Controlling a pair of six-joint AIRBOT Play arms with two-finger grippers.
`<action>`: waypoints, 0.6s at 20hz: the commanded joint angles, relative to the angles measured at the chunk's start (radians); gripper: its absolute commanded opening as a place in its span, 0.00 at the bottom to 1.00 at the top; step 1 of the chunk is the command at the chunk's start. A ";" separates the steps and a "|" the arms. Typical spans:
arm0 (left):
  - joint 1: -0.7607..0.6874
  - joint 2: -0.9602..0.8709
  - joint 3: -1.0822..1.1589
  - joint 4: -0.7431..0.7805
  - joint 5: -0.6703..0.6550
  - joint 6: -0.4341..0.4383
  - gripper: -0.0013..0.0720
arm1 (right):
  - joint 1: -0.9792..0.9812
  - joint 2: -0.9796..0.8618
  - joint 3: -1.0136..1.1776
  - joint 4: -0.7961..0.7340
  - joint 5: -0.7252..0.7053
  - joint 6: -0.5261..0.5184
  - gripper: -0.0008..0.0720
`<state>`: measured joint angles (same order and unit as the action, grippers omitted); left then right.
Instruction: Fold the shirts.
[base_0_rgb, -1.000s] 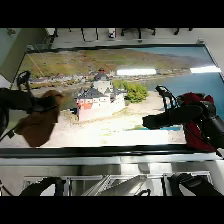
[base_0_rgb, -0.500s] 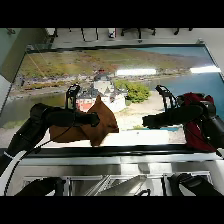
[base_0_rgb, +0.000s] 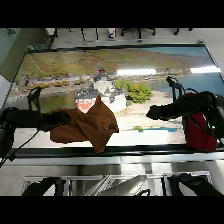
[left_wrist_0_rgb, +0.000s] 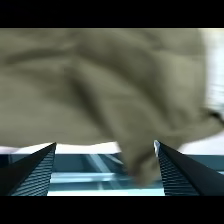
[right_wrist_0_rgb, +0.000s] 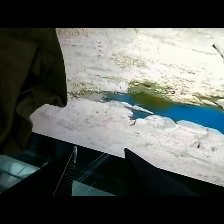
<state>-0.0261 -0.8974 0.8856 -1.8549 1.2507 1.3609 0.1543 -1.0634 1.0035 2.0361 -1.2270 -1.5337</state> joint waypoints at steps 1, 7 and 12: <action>0.286 0.027 -0.185 -0.163 -0.016 0.169 0.98 | 0.045 -0.132 0.004 0.030 0.041 -0.011 0.51; 0.544 -0.243 -0.167 -0.320 -0.037 0.352 0.98 | 0.204 -0.405 0.006 0.193 0.296 -0.042 0.51; 0.476 -0.455 0.013 -0.319 -0.039 0.361 0.98 | 0.268 -0.517 0.064 0.237 0.432 -0.041 0.51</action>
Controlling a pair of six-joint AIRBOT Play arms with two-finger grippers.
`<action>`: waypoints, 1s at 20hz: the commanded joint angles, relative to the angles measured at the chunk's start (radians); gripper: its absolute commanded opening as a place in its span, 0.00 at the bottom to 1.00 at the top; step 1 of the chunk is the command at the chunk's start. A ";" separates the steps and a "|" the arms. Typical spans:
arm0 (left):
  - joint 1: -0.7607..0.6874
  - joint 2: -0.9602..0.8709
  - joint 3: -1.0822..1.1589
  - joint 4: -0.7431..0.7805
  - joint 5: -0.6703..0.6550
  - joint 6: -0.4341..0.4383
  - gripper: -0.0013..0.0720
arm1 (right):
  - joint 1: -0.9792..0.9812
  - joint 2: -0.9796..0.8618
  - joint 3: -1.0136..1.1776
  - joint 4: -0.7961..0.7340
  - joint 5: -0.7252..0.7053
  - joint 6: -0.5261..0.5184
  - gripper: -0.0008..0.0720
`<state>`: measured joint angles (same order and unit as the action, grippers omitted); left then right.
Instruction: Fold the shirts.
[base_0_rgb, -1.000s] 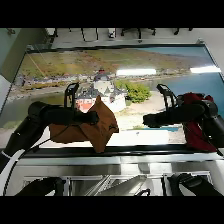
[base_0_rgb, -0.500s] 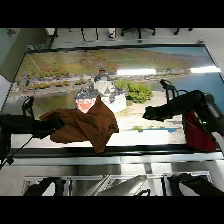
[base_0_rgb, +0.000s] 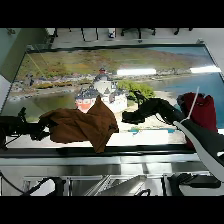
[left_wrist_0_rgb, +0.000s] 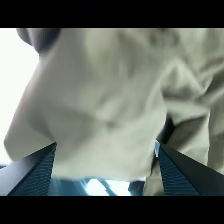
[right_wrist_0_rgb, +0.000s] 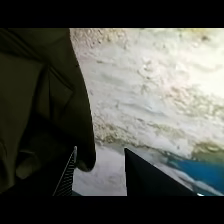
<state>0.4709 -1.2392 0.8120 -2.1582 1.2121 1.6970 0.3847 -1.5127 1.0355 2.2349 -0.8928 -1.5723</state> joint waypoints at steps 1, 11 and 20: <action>-0.045 -0.146 0.117 -0.014 -0.002 0.025 0.98 | 0.048 -0.090 0.055 0.042 0.111 -0.002 0.51; -0.117 -0.311 0.242 0.026 -0.010 0.027 0.50 | 0.097 -0.289 0.264 0.056 0.101 0.001 0.51; -0.172 -0.213 0.242 0.037 -0.064 0.057 0.04 | 0.123 -0.311 0.281 0.093 0.095 -0.015 0.04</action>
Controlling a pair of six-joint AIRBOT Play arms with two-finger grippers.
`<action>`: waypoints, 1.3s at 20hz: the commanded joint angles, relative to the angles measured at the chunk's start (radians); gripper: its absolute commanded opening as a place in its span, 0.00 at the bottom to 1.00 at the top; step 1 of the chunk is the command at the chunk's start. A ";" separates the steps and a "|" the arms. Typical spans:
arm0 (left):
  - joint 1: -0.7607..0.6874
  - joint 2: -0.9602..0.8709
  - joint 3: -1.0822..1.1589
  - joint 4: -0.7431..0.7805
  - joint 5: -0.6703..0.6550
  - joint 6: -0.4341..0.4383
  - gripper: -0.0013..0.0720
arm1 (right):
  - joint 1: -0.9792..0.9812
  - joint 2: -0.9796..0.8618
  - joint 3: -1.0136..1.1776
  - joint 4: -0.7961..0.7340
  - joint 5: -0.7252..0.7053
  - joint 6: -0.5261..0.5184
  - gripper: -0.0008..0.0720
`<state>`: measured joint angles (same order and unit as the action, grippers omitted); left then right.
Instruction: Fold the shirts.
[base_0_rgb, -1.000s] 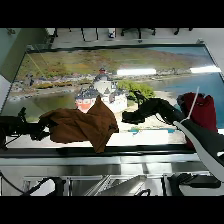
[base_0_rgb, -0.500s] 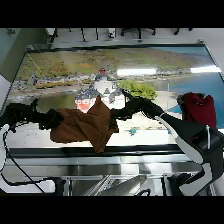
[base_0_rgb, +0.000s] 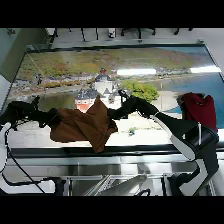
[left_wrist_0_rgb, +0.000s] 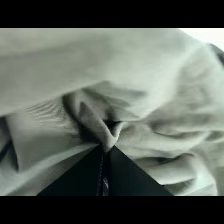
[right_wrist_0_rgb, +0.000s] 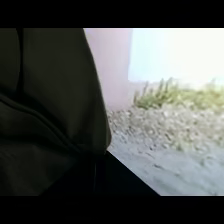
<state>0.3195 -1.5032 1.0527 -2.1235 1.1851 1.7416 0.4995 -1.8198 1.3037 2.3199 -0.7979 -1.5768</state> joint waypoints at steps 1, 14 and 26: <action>-0.021 0.087 0.001 0.002 -0.053 0.013 0.04 | 0.007 0.003 0.027 0.008 -0.006 -0.014 0.04; -0.139 0.647 0.549 -0.180 -0.181 0.034 0.04 | -0.233 0.648 0.613 -0.040 -0.179 -0.192 0.04; -0.212 0.681 0.499 -0.186 -0.045 -0.041 0.04 | -0.271 0.894 0.560 -0.353 -0.517 -0.121 0.04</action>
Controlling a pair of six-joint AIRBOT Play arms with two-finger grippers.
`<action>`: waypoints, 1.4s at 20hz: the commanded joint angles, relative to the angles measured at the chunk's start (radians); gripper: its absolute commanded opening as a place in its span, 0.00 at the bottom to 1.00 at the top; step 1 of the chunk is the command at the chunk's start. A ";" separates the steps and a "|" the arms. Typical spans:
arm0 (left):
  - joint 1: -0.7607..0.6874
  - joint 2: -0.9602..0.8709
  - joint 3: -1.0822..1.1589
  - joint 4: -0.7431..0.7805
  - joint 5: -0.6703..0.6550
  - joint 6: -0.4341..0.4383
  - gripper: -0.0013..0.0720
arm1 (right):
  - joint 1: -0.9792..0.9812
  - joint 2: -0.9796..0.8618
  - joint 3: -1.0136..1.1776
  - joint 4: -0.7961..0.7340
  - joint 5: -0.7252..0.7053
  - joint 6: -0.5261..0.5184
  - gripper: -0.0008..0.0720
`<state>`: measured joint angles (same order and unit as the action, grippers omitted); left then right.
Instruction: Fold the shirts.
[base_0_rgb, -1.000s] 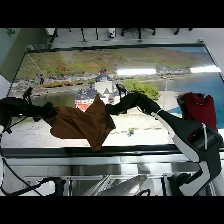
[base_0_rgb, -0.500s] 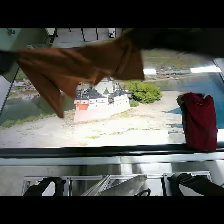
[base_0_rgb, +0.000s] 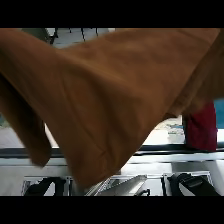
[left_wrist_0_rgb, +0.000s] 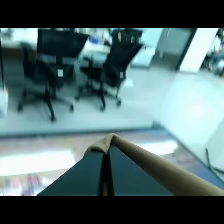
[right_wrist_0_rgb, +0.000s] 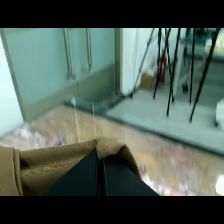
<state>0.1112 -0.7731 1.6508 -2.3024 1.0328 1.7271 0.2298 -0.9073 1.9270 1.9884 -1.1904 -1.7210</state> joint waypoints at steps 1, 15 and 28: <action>-0.020 -0.079 -0.157 -0.003 0.128 -0.026 0.04 | -0.001 -0.033 -0.124 -0.021 -0.139 0.024 0.04; -0.245 -0.679 -0.577 0.006 -0.154 0.089 0.04 | 0.002 -0.272 -1.054 -0.009 0.322 0.076 0.04; -0.122 -0.713 -0.313 0.006 0.243 0.008 0.95 | -0.189 -0.306 -0.933 -0.014 0.224 0.068 0.70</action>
<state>-0.0658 -1.4906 1.2343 -2.3013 1.0698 1.7824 0.1246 -1.2282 0.9325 1.9747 -0.8555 -1.6463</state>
